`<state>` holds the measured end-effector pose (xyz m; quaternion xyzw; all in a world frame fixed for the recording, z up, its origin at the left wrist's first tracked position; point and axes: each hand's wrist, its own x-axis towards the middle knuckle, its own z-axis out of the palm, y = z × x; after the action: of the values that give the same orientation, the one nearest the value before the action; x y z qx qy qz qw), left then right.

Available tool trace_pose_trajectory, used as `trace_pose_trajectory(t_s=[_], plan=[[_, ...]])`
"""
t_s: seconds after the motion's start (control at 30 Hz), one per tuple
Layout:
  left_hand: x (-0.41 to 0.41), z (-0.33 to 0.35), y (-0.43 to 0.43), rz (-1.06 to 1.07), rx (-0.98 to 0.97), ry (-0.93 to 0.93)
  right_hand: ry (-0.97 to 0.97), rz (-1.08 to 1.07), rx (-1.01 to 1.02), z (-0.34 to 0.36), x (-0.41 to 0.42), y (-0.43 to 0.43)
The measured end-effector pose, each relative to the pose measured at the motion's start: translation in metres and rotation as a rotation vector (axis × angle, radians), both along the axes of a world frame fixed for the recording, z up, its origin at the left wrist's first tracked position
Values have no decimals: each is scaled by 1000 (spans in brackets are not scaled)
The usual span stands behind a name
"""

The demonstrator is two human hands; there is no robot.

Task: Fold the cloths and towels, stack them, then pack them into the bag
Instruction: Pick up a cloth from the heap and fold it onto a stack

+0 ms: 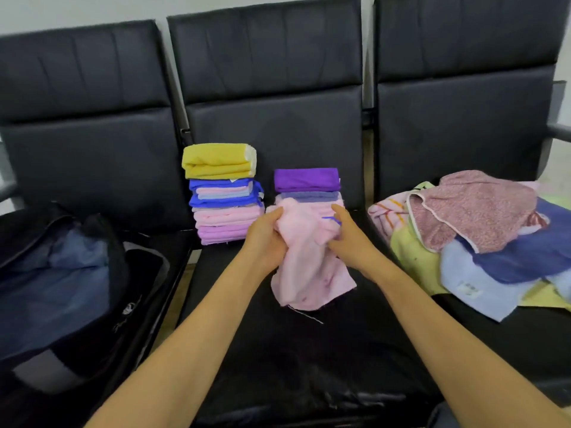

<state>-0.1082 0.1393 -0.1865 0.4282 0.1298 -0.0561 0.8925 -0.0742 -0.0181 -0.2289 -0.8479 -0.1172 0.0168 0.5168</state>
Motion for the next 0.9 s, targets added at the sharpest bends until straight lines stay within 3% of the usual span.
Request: trace_pose_trajectory(t_s=[0.07, 0.13, 0.27, 0.4, 0.7, 0.8, 0.9], plan=[[-13, -7, 24, -161, 108, 13, 24, 45, -326, -11, -4, 8], [-23, -20, 42, -292, 316, 49, 47, 87, -496, -12, -9, 15], [-31, -59, 69, -305, 609, 149, 193, 288, -614, -10, -26, 27], [-34, -84, 85, -300, 748, 218, 262, 434, -778, -23, -34, 35], [-24, -94, 78, -416, 1016, 85, 29, 201, -957, -76, -24, 53], [-27, -97, 71, -480, 1045, 41, 26, 125, -773, -73, -12, 48], [-29, -98, 64, -398, 1102, -62, 239, 80, -90, -48, -12, 50]])
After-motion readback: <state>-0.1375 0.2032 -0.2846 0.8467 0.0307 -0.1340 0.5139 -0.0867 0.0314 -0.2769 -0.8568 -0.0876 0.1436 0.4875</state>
